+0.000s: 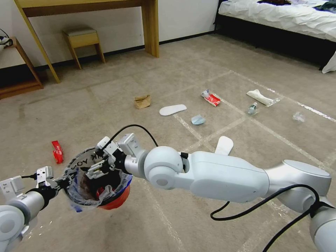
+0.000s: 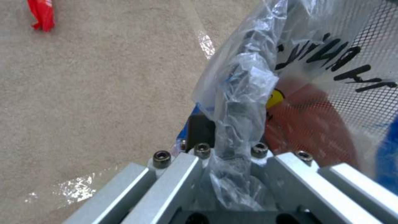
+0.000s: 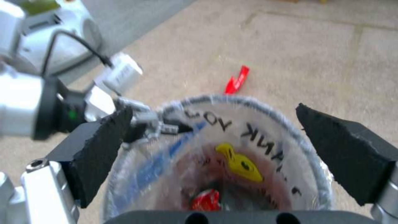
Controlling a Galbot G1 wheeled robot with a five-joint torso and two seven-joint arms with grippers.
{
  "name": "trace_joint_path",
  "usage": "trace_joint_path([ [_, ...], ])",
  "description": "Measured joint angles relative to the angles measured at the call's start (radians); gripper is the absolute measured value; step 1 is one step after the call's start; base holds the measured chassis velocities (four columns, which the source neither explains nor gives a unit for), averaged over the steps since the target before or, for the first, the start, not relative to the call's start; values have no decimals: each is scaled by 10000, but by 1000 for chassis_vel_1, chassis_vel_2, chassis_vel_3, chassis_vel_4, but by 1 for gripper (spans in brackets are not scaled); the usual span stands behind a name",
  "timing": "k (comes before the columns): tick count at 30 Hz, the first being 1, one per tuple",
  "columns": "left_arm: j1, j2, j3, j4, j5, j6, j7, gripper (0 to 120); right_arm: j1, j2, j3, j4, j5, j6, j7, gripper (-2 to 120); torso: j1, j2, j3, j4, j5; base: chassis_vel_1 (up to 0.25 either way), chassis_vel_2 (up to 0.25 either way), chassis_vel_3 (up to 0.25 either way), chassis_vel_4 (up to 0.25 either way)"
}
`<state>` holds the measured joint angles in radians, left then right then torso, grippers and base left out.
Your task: Pick up the trash bin and place the garbage on the floor into it.
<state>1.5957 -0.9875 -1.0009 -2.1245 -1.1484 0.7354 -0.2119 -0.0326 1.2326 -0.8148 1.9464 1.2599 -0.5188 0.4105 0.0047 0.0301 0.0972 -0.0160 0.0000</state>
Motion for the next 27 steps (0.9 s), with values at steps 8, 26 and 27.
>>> trace_joint_path([
  [8,10,0,-22,80,58,0,2,1,98,-645,639,719,233,-7,15,100,0,0,0,0,1,0,0,0,0],
  [26,47,-353,-250,-109,194,0,42,1,-4260,-4590,7418,2784,-1193,2285,-1497,100,0,0,0,-1,6,0,0,0,0],
  [27,47,-353,-250,-109,194,0,42,1,-4260,-4590,7418,2784,-1193,2285,-1497,100,0,0,0,-1,6,0,0,0,0],
])
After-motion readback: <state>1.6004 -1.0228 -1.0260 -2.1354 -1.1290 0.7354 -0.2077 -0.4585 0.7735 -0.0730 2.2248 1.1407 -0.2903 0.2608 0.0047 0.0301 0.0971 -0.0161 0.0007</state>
